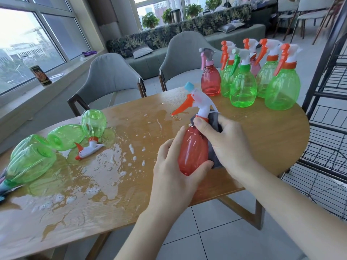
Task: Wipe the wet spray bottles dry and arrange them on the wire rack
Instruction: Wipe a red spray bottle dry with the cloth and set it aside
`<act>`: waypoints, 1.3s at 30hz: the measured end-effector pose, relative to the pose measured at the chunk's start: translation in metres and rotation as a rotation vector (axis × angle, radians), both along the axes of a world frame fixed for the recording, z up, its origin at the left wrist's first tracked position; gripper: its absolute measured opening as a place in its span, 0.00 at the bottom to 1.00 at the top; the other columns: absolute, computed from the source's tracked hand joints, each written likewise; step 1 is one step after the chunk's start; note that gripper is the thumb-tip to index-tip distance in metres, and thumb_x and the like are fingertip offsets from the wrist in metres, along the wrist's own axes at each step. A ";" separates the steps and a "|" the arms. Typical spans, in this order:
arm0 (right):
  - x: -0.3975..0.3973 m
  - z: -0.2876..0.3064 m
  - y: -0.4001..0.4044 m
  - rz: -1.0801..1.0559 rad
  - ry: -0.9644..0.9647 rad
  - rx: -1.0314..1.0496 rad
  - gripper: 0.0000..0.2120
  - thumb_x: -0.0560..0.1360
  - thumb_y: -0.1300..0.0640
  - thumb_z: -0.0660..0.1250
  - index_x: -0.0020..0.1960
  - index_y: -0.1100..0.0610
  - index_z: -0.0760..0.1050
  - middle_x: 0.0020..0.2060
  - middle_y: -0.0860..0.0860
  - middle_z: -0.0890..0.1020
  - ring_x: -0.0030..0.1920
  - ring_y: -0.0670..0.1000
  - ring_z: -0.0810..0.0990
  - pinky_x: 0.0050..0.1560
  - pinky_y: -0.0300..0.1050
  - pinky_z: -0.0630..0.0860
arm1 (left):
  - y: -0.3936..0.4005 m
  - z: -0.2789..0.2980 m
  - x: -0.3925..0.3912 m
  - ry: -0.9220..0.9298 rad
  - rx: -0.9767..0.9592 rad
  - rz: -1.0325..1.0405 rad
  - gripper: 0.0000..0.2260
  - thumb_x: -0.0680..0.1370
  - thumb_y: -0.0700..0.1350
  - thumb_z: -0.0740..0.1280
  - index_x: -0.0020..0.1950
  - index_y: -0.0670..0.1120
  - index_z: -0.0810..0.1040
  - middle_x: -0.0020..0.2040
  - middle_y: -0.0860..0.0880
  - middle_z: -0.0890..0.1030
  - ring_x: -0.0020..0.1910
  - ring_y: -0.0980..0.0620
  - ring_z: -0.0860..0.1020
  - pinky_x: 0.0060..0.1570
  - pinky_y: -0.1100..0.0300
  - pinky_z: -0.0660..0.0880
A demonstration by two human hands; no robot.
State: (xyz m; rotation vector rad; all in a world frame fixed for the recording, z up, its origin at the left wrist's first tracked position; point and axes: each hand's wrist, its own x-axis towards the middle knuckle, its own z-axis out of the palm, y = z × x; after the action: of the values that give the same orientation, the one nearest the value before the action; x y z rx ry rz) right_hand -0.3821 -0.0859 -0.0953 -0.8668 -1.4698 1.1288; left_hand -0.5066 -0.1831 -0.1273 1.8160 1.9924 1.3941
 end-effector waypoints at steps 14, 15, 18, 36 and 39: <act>0.001 -0.001 -0.001 -0.111 -0.175 0.120 0.20 0.81 0.41 0.68 0.41 0.57 0.79 0.33 0.55 0.82 0.37 0.58 0.82 0.40 0.59 0.79 | 0.006 0.005 -0.014 -0.176 -0.048 -0.167 0.39 0.73 0.60 0.79 0.82 0.63 0.67 0.74 0.63 0.77 0.73 0.58 0.77 0.71 0.50 0.76; 0.001 0.000 -0.002 -0.094 -0.160 0.105 0.21 0.81 0.40 0.66 0.41 0.57 0.79 0.33 0.56 0.82 0.37 0.59 0.82 0.41 0.60 0.79 | 0.006 0.006 -0.015 -0.176 -0.054 -0.166 0.39 0.73 0.60 0.80 0.82 0.64 0.67 0.74 0.63 0.77 0.73 0.59 0.76 0.72 0.51 0.76; -0.001 0.000 0.001 0.048 0.124 -0.145 0.20 0.83 0.39 0.61 0.50 0.52 0.84 0.43 0.55 0.87 0.47 0.56 0.87 0.55 0.63 0.82 | 0.006 0.009 -0.018 -0.219 -0.065 -0.180 0.40 0.73 0.59 0.81 0.82 0.63 0.67 0.73 0.63 0.77 0.71 0.63 0.77 0.70 0.58 0.77; 0.005 0.000 0.001 -0.319 -0.210 0.648 0.10 0.78 0.60 0.74 0.60 0.58 0.85 0.52 0.50 0.83 0.52 0.43 0.80 0.57 0.31 0.75 | 0.010 0.014 -0.023 -0.313 -0.150 -0.313 0.44 0.69 0.55 0.82 0.82 0.61 0.67 0.72 0.61 0.79 0.71 0.60 0.78 0.70 0.53 0.78; 0.004 0.004 0.008 -0.253 -0.321 0.766 0.10 0.78 0.61 0.73 0.59 0.60 0.85 0.52 0.52 0.83 0.54 0.46 0.80 0.60 0.28 0.70 | 0.011 0.013 -0.021 -0.321 -0.134 -0.300 0.42 0.71 0.52 0.82 0.82 0.58 0.67 0.73 0.62 0.78 0.71 0.61 0.77 0.69 0.61 0.76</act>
State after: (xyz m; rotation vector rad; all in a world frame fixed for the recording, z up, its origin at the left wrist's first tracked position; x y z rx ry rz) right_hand -0.3777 -0.0780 -0.0912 -0.6649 -1.8031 0.1875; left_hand -0.5275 -0.1722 -0.1144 1.6289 1.5449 1.3257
